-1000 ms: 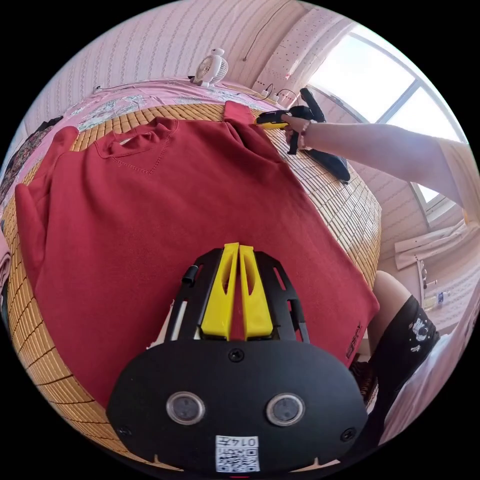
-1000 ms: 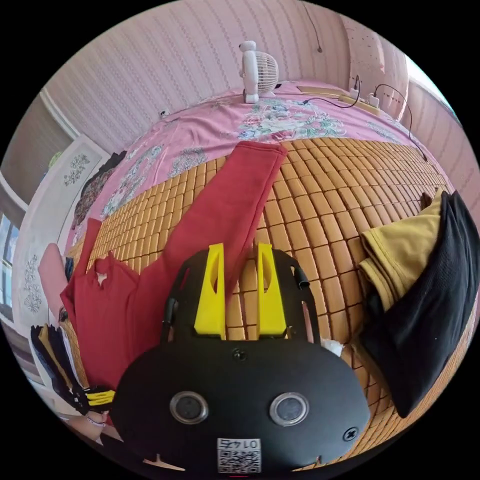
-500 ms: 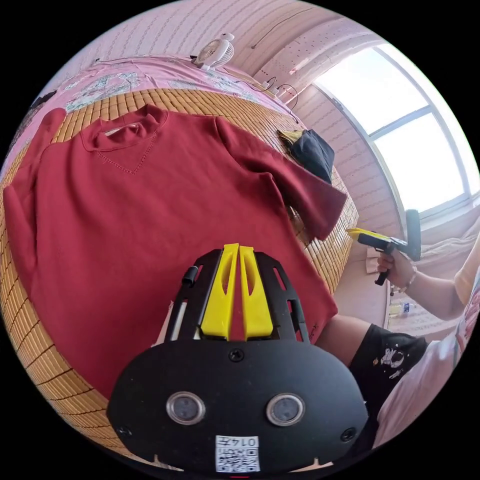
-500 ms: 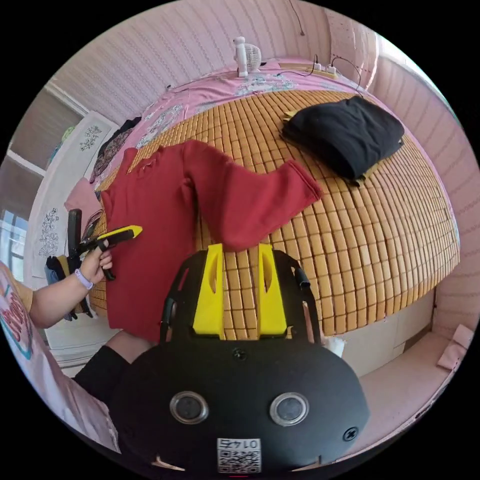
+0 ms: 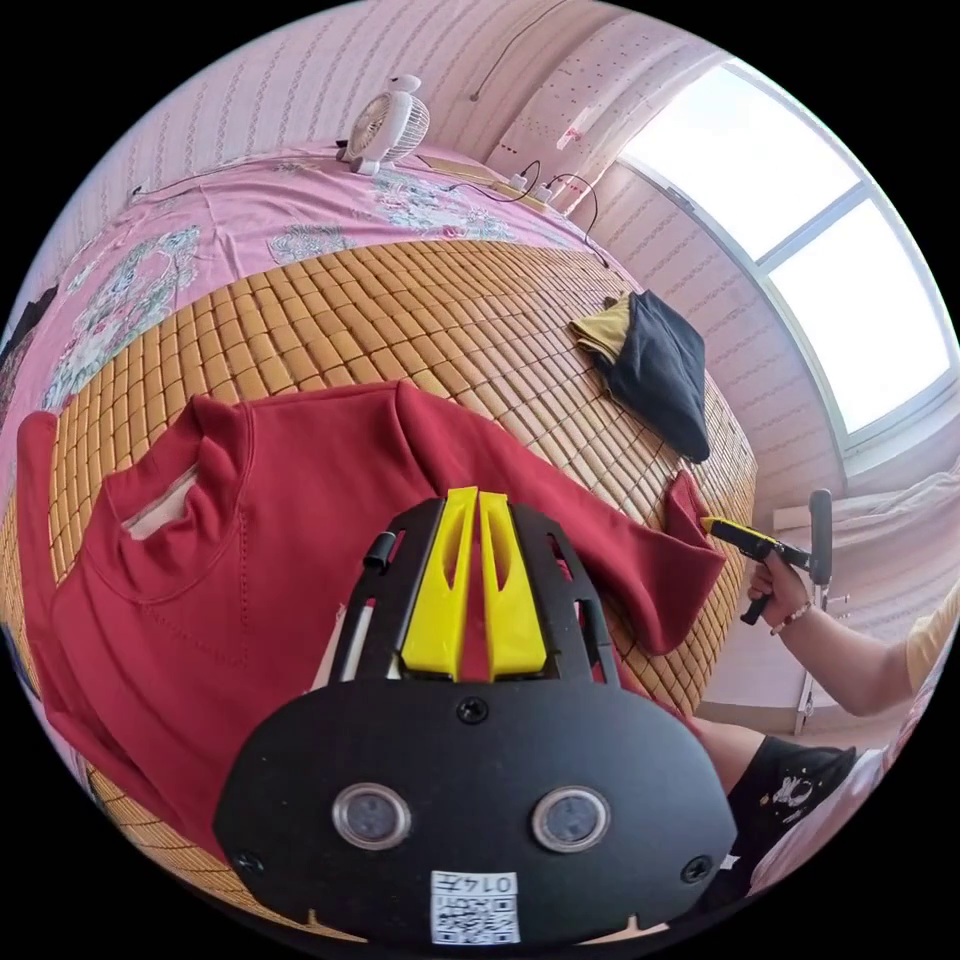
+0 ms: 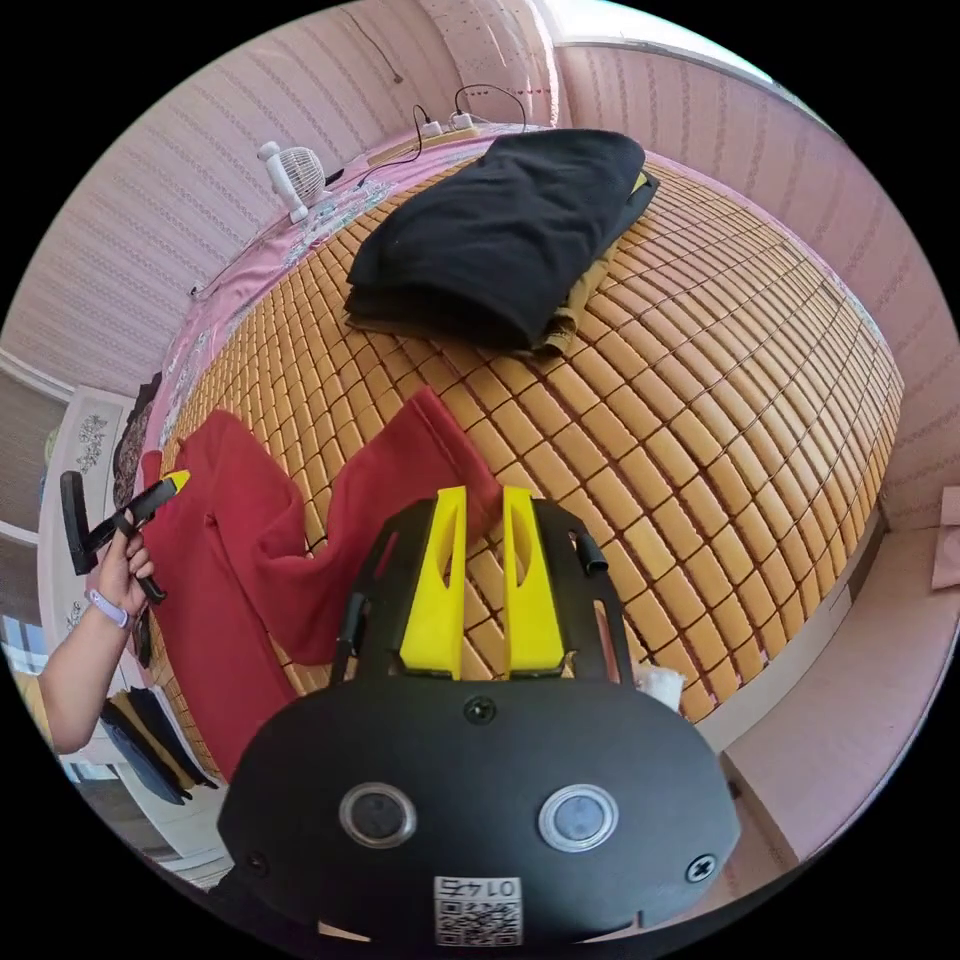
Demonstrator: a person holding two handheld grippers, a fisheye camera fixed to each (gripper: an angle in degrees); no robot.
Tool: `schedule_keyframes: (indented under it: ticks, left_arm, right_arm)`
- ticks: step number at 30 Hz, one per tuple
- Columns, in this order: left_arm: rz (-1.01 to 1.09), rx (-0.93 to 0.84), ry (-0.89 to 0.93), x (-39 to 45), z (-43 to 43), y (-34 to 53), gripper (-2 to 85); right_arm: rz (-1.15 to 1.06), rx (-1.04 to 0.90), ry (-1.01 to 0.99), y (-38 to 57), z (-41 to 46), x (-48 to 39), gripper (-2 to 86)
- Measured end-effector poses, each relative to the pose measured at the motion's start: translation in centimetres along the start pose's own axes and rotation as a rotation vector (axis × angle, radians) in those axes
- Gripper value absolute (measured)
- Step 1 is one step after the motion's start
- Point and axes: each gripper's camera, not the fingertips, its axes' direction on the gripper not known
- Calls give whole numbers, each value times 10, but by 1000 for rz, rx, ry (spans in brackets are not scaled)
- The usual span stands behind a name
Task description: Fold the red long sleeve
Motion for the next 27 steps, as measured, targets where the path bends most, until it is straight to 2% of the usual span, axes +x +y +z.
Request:
schedule_keyframes:
  ticks: [2, 3, 6, 11, 15, 17, 18, 20, 23, 27]
  left_arm:
    - [22, -98, 8, -2, 21, -28, 29]
    - [20, -115, -3, -2, 25, -33, 32]
    - [15, -104, -82, -3, 27, -47, 42]
    - [-38, -24, -68, -19, 17, -55, 50]
    - [-68, -53, -8, -35, 27, -57, 22]
    - [-110, -65, 38, -46, 29, -61, 6]
    - [-123, -72, 58, -49, 30, -63, 3]
    - [-129, -102, 97, -57, 30, -71, -5]
    - [-46, -101, 22, -48, 30, -86, -9]
    - [-27, -95, 13, -45, 33, -99, -10]
  right_arm:
    - [-3, 8, -98, 0, -23, 6, 44]
    - [25, 79, -111, 6, -47, 15, 41]
    - [113, 97, 38, 23, -78, 45, 41]
    - [240, 98, 92, 33, -78, 70, 48]
    - [135, 122, 121, 6, -41, 44, 79]
    - [68, 44, 163, -6, -12, 33, 79]
    - [70, -25, 201, -11, 7, 30, 61]
    - [56, 30, 228, -16, 6, 25, 21]
    - [51, 33, 239, -34, 10, 28, 0]
    - [7, 68, 272, -54, 22, 31, -2]
